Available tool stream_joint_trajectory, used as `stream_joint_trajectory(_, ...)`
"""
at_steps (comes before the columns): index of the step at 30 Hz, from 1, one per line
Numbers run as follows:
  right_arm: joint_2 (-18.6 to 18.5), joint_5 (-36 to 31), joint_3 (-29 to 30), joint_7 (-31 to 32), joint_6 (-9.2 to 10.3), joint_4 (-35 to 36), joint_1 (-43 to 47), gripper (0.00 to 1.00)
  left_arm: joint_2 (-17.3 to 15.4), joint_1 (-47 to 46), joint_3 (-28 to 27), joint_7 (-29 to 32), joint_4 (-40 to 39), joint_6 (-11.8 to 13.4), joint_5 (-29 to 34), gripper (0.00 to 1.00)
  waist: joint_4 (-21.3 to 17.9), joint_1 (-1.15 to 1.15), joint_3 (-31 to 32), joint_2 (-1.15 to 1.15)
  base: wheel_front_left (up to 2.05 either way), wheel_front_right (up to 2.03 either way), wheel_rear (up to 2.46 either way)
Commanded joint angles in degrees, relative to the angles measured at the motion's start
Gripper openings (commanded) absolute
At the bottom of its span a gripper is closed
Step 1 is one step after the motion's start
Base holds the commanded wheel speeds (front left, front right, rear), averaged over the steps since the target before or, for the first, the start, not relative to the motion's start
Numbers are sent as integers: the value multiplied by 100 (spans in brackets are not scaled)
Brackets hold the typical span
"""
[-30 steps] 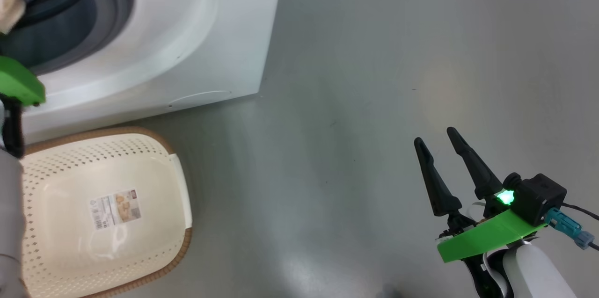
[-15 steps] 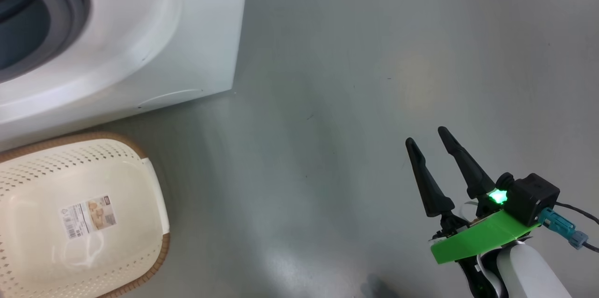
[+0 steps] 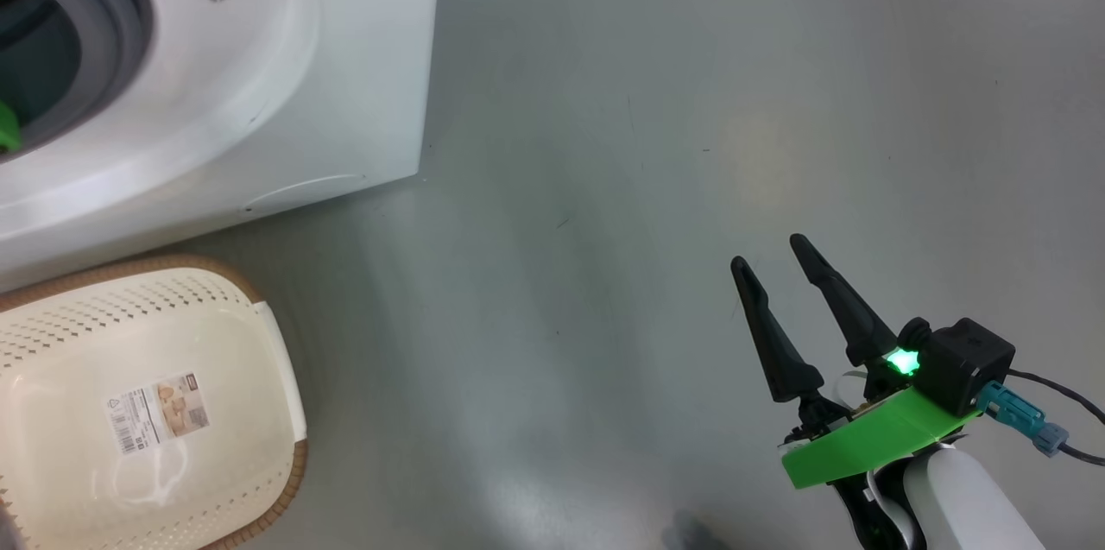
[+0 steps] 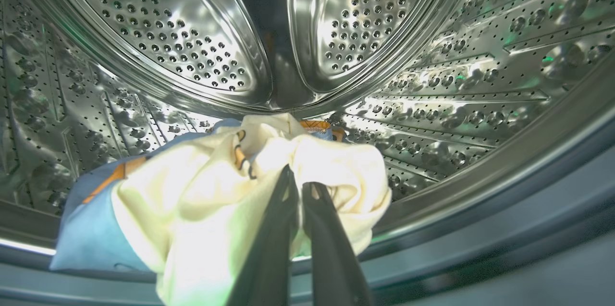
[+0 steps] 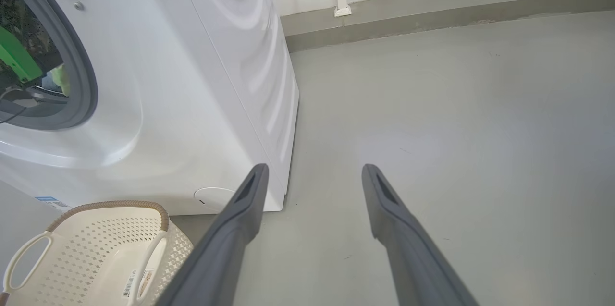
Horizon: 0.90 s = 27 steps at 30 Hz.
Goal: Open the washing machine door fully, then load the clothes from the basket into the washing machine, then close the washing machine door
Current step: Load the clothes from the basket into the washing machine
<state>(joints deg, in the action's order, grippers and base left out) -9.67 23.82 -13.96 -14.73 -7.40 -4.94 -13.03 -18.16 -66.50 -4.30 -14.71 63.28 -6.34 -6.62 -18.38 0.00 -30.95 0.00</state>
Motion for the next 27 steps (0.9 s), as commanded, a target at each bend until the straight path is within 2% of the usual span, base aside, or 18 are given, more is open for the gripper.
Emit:
stream_joint_trajectory(1, -83, 44, -92, -27, -9, 108, 50, 100, -303, -103, -30, -29, -61, -23, 7, 49, -2, 0, 10, 0, 0, 0, 0)
stream_joint_trajectory(2, -86, 46, -90, -27, -9, 109, 53, 100, -310, -128, -10, -29, -28, -28, 14, 82, -2, 0, 15, 0, 0, 0, 0)
stream_joint_trajectory(3, -87, 49, -83, -27, -9, 111, 55, 100, -311, -147, -20, -29, -7, -28, -2, 100, 1, 0, 18, 0, 0, 0, 0)
stream_joint_trajectory(12, -78, 49, -28, -27, -9, 142, 55, 100, -196, -98, -30, -29, -84, -76, -158, 100, 101, 0, 36, 0, 0, 0, 0)
stream_joint_trajectory(27, -106, 27, 56, -27, -9, 167, 47, 100, 171, 367, 29, -29, -680, -112, -461, 100, 318, 0, 97, 0, 0, 0, 0)
